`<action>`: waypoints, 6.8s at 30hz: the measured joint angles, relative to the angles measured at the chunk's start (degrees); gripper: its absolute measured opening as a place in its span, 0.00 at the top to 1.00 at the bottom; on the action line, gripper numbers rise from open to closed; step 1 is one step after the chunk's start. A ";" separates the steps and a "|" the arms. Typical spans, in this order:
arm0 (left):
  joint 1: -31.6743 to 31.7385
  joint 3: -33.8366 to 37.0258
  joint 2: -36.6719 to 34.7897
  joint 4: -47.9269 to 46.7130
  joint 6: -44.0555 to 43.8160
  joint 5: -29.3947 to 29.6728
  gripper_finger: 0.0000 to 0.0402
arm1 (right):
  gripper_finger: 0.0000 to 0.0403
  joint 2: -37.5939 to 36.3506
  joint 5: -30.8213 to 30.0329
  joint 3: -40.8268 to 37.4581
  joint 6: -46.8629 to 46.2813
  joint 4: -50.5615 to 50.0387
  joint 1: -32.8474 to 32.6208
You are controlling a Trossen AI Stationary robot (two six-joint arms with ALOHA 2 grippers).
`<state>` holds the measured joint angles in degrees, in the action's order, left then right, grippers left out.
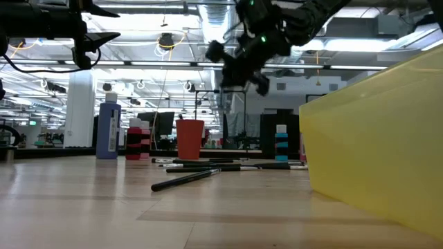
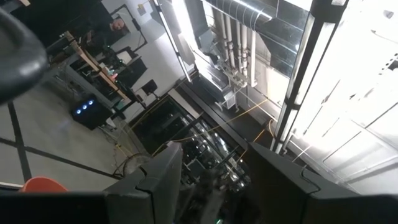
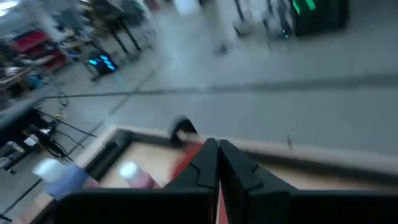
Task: Pick & Place Paint Supplies
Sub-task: Put the black paint brush into the orange cup
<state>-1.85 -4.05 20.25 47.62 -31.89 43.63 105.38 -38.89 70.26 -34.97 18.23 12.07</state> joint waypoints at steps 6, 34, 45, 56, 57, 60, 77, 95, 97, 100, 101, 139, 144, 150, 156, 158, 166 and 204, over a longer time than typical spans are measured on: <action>0.00 0.00 0.00 0.00 0.10 -2.00 0.56 | 1.00 -0.02 0.11 5.03 18.22 6.12 1.16; -0.01 0.00 0.00 0.00 7.61 -1.96 0.56 | 1.00 25.32 10.86 26.18 24.22 18.17 7.42; 0.00 0.00 0.00 0.00 7.69 -1.89 0.56 | 1.00 26.36 10.51 26.09 27.23 17.75 7.50; -0.01 0.00 0.00 -0.02 7.69 -1.87 0.56 | 1.00 26.36 10.43 26.09 28.07 16.97 7.57; -0.01 0.00 0.00 -0.01 7.69 -1.89 0.56 | 0.99 26.36 10.39 26.09 28.07 16.50 7.57; 0.00 0.00 0.00 -0.02 7.69 -1.89 0.56 | 0.98 26.36 10.34 26.09 28.07 14.82 7.66; -0.02 0.00 0.00 -0.04 7.69 -1.89 0.56 | 0.84 25.92 10.32 26.03 29.85 13.82 7.24; -0.02 -9.04 4.66 -21.79 7.45 -15.45 0.56 | 0.59 -10.46 -10.72 27.47 8.99 -56.58 -8.57; -0.02 -15.36 9.55 -33.41 8.12 -18.19 0.56 | 0.58 -13.22 -10.71 27.38 2.19 -65.33 -10.84; 0.37 -25.47 20.17 -47.77 9.20 -18.71 0.56 | 0.58 -16.88 -10.74 27.38 -7.61 -76.19 -14.54; 0.97 -28.91 24.16 -51.06 9.22 -19.76 0.56 | 0.58 -17.84 -10.73 27.38 -10.41 -79.39 -15.93; 24.40 -85.17 99.45 -62.13 25.54 -38.06 0.54 | 0.70 -21.70 -15.48 27.34 -56.49 -108.25 -52.08; 25.77 -91.74 103.19 -69.10 25.59 -38.04 0.53 | 0.70 -21.70 -15.52 27.34 -55.97 -108.25 -52.08; 27.55 -94.90 105.45 -77.24 23.08 -41.23 0.53 | 0.70 -21.70 -15.52 27.34 -55.99 -108.25 -52.08; 27.69 -94.90 105.46 -80.92 24.64 -41.54 0.53 | 0.70 -21.70 -16.76 27.34 -54.65 -108.25 -52.06; 27.36 -94.90 105.44 -81.29 24.72 -41.54 0.53 | 0.70 -21.70 -17.08 27.34 -54.63 -108.25 -52.03; 26.64 -94.90 105.44 -81.28 29.90 -40.59 0.53 | 0.70 -21.70 -17.11 27.34 -54.63 -108.21 -52.03; 26.99 -94.53 108.43 -91.83 38.79 -38.53 0.54 | 0.70 -21.68 -20.06 27.38 -55.05 -107.23 -51.29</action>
<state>25.15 -98.59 128.68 -44.21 6.90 5.10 83.70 -58.96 97.65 -90.02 -88.99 -39.22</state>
